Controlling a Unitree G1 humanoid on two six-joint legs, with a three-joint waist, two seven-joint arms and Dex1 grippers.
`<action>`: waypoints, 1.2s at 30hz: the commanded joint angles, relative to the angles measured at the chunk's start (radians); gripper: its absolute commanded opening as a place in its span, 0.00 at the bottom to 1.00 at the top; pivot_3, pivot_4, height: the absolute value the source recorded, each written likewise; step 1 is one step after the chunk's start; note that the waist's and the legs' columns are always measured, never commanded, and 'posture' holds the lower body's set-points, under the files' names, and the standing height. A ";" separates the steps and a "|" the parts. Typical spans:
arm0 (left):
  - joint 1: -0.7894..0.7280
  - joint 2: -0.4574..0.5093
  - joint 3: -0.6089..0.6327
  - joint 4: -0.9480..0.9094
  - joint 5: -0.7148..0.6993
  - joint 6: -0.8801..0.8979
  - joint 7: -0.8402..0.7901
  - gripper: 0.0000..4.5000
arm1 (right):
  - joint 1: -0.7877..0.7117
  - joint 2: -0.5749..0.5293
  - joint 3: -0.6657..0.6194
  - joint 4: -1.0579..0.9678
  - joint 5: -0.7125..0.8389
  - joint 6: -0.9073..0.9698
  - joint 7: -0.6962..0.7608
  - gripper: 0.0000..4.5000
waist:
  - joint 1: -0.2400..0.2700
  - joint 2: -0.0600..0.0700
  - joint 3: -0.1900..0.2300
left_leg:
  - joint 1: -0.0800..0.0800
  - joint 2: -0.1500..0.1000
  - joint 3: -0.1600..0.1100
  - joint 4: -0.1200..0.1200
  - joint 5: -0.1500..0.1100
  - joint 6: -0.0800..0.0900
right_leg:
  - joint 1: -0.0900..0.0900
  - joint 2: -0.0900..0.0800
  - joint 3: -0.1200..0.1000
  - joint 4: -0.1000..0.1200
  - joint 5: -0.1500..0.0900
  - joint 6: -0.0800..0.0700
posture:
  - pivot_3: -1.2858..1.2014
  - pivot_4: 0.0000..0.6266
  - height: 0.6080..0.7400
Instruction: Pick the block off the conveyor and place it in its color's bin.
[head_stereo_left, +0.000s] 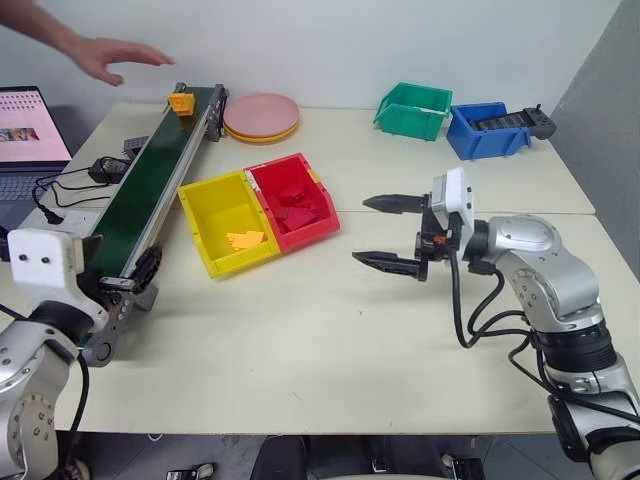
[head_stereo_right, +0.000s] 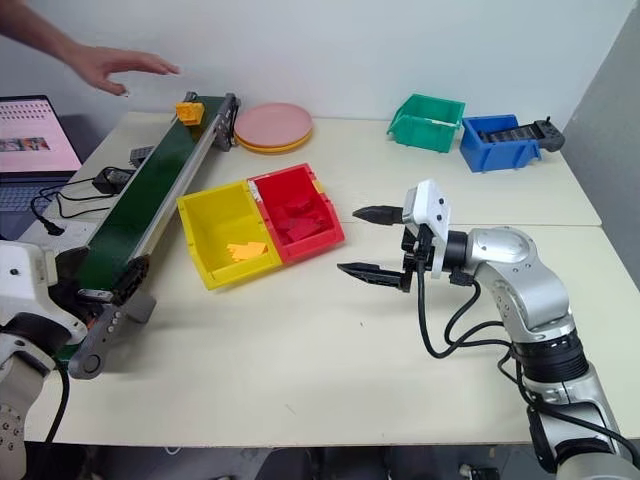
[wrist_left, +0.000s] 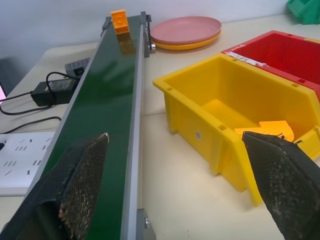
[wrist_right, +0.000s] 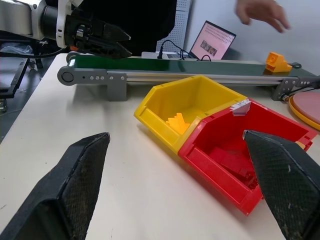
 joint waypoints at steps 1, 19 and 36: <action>0.017 0.004 0.052 -0.016 -0.008 -0.038 -0.003 0.99 | -0.029 0.010 0.001 -0.023 0.015 -0.012 0.012 1.00 | 0.000 0.000 0.000 | 0.000 0.000 0.000 0.000 0.000 0.000 | 0.000 0.000 0.000 0.000 0.000 0.000 | 0.52 0.24 1.00; 0.123 -0.029 0.154 -0.068 0.006 -0.020 0.100 0.99 | -0.106 0.040 0.016 0.064 0.046 -0.004 0.120 1.00 | -0.001 0.000 0.000 | 0.000 0.000 0.000 0.000 0.000 0.000 | 0.000 0.000 0.000 0.000 0.000 0.000 | 0.52 0.24 1.00; 0.113 0.014 0.163 -0.020 -0.050 0.144 0.130 0.99 | -0.099 0.018 0.061 -0.013 0.059 0.042 0.149 1.00 | -0.001 0.000 0.000 | 0.000 0.000 -0.001 -0.001 0.000 0.000 | 0.000 0.000 -0.001 0.000 0.000 0.000 | 0.52 0.24 1.00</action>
